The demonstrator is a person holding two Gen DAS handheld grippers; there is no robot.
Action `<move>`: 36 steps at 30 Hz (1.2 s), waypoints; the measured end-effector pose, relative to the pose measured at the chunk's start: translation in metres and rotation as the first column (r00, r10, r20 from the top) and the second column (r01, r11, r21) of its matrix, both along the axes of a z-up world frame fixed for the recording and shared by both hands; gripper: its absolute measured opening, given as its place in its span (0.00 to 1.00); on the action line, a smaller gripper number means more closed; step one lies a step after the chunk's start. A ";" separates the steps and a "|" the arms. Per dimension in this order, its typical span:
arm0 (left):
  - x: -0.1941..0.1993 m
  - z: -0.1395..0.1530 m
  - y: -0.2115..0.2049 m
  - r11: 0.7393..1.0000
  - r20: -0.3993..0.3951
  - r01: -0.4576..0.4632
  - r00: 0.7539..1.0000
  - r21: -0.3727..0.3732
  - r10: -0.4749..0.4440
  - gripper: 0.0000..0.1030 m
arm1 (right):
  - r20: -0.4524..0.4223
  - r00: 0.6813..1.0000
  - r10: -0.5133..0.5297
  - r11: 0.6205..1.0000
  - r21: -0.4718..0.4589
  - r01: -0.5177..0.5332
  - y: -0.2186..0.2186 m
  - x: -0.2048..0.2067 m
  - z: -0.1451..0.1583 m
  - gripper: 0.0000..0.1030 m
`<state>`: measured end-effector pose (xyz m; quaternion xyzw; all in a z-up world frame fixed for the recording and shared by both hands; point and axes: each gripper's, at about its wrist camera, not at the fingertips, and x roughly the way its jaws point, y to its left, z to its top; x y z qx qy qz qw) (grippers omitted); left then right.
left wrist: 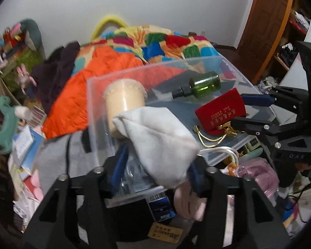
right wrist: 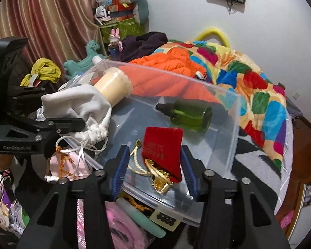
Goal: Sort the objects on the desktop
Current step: 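Drop red pouch into clear box with right tool while left tool drops white bag in, then grasp bagged pink rope with right tool while left tool grasps small eraser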
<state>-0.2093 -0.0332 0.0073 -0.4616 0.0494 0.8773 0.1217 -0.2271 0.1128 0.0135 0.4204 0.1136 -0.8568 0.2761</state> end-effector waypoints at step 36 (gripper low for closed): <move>0.105 -0.023 -0.023 0.999 -0.037 0.021 0.999 -0.050 -0.023 0.87 | -0.021 0.987 0.157 0.985 0.080 -0.154 0.003 0.105 -0.025 0.75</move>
